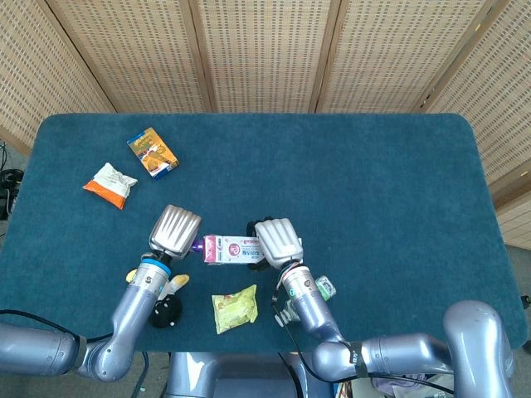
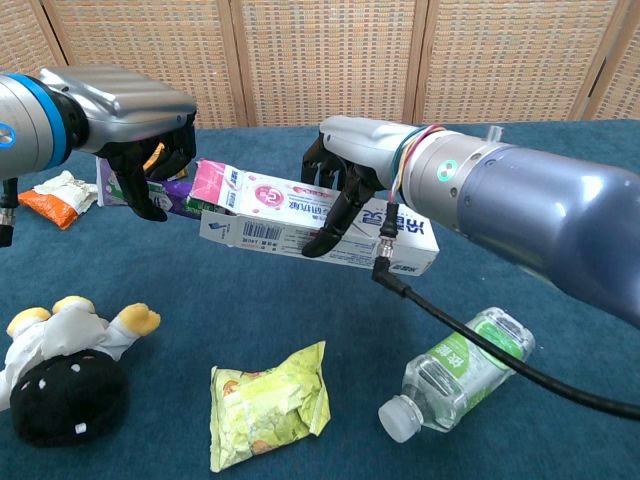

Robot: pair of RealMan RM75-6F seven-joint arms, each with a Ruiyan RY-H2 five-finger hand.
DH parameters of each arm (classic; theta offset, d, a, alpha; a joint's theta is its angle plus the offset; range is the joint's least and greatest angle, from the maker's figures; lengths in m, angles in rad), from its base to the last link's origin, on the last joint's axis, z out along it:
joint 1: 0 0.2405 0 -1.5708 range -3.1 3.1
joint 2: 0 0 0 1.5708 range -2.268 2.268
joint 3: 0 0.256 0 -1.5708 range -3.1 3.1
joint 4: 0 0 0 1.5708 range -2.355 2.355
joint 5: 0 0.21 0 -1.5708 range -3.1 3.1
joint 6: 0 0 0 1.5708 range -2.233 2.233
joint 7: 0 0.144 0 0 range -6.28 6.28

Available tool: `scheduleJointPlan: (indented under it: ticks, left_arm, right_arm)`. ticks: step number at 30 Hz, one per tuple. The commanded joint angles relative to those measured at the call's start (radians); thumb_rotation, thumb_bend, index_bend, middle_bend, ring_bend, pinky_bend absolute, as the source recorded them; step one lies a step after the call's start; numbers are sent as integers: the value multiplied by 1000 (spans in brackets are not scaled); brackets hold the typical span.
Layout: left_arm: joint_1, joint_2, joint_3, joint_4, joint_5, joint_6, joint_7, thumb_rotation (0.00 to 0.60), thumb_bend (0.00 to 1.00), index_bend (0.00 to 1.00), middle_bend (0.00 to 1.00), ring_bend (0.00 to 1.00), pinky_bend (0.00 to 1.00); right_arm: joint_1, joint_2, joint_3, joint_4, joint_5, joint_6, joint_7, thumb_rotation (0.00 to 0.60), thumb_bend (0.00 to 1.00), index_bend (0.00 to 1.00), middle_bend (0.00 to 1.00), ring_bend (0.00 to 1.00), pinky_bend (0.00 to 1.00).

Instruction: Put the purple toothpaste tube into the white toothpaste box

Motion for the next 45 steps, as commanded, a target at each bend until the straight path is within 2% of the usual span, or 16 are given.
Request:
scheduleJointPlan:
  ticks: [1, 20, 29, 36, 40, 45]
  left_arm:
    - [-1, -13, 3, 9, 7, 5, -2, 600, 279, 810, 699, 600, 558]
    - [-20, -30, 13, 40, 153, 67, 58, 600, 279, 810, 699, 600, 558]
    - [-42, -29, -5, 3, 158, 84, 125, 600, 278, 810, 682, 595, 558]
    - [-53, -31, -2, 3, 191, 103, 166, 600, 279, 803, 578, 493, 487]
    - [-49, -29, 2, 7, 210, 101, 164, 600, 281, 715, 468, 394, 415]
    - [-44, -30, 10, 19, 235, 98, 158, 600, 280, 621, 383, 328, 370]
  right_arm:
    - [-2, -2, 5, -2, 5, -5, 12, 600, 147, 528, 484, 381, 468]
    - [-13, -33, 27, 25, -33, -6, 101, 600, 148, 527, 484, 381, 468]
    - [-18, -49, 42, 21, -52, 2, 133, 600, 147, 528, 484, 381, 479]
    - [-25, -56, 49, 27, -70, 13, 155, 600, 148, 528, 484, 381, 479]
    - [-32, -57, 51, 32, -80, 16, 166, 600, 147, 527, 484, 381, 479]
    - [-37, -62, 50, 37, -88, 18, 175, 600, 148, 528, 484, 381, 479]
